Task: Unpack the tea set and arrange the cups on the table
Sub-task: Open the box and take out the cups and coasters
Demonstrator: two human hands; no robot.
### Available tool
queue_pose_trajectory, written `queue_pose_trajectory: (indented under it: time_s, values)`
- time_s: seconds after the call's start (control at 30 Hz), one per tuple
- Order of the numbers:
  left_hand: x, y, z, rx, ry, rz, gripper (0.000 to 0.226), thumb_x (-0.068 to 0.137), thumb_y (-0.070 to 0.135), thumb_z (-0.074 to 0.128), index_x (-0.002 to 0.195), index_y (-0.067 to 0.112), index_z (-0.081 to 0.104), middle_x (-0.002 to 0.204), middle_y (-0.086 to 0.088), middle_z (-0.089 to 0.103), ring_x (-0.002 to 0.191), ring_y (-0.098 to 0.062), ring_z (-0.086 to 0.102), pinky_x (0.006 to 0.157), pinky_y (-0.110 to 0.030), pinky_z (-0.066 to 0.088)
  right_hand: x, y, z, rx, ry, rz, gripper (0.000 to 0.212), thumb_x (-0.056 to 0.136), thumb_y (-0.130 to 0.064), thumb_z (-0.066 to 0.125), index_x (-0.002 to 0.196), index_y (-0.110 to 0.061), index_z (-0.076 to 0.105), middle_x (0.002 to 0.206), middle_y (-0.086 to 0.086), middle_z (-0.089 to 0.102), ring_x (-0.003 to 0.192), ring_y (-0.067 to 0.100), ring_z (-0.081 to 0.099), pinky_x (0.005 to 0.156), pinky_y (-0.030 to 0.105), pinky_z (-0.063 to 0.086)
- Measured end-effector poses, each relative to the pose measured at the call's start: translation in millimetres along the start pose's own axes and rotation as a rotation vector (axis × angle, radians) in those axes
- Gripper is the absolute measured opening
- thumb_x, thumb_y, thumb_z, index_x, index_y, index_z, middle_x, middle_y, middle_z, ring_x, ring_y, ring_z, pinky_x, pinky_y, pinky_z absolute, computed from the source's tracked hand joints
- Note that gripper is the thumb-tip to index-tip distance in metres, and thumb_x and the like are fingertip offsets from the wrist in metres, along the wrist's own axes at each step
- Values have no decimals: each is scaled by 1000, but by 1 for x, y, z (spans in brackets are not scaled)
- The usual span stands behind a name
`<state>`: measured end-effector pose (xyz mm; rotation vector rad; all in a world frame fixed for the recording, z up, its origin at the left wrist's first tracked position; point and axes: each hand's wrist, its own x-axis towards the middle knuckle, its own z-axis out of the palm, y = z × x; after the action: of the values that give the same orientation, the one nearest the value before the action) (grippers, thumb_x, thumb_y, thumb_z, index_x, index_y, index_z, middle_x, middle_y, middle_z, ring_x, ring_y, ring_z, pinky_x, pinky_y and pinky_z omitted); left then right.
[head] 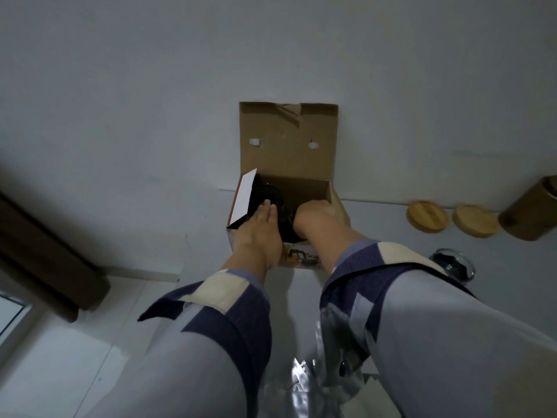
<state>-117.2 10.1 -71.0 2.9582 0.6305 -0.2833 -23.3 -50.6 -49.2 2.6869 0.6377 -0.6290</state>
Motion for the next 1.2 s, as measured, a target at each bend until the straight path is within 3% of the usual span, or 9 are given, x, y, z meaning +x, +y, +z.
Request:
queue_pose_trajectory:
  time_s: [0.07,0.2,0.3,0.47,0.53,0.73,0.83,1.03,1.2]
  values:
    - [0,0,-1,19,-8,8,69,96,9,33,150,8,-10,160,-5,-13,149,-19,-1,119,-34,13,-4,4,-8,-12,6,-7,43,87,-32,61,125,-12,58,119,6,61,107,23,60,63,29,49]
    - [-2,3,-2,27,-20,2,69,96,10,35,150,8,-9,160,-6,-12,149,-19,0,120,-35,15,-12,23,-23,78,64,-26,69,72,-51,74,125,-12,53,126,8,56,117,28,53,93,36,47]
    - [-4,4,-6,16,-40,-9,70,96,13,39,151,10,-4,161,-5,-9,149,-21,3,119,-37,19,-20,40,-28,187,187,-79,66,71,-53,74,120,-13,54,123,8,55,111,28,54,91,36,47]
    - [1,14,-32,26,-19,-77,48,94,18,45,141,9,36,148,-8,36,131,-28,42,103,-40,39,-30,77,-22,505,317,-118,86,73,-46,75,139,-7,37,142,12,33,119,28,51,94,35,49]
    - [0,27,-41,19,10,-78,42,93,17,44,135,8,42,139,-9,44,125,-28,47,99,-40,41,-33,97,-15,603,365,-92,91,71,-46,76,142,-8,33,143,11,31,121,29,49,94,35,47]
    - [1,109,-31,72,94,141,70,91,15,49,150,4,14,160,-9,10,146,-23,15,120,-38,15,-39,178,15,716,416,47,92,69,-53,75,136,-4,36,137,12,35,115,30,53,88,34,47]
    - [-7,160,-8,84,91,205,62,95,11,38,150,2,11,160,-10,8,146,-28,12,118,-39,14,-40,230,37,735,395,134,89,69,-52,75,133,-3,37,136,13,36,115,29,53,85,32,45]
    - [-13,227,56,-7,-132,236,64,97,4,35,151,2,1,161,-9,-5,149,-24,1,121,-38,7,-40,324,91,654,347,265,87,70,-54,73,132,-2,41,133,14,47,118,29,52,86,34,47]
    - [-20,252,92,-157,-298,118,65,100,19,37,153,11,0,161,0,-2,146,-25,16,117,-37,20,-29,372,135,683,292,344,95,69,-53,76,137,-1,34,138,17,36,117,30,51,85,34,48]
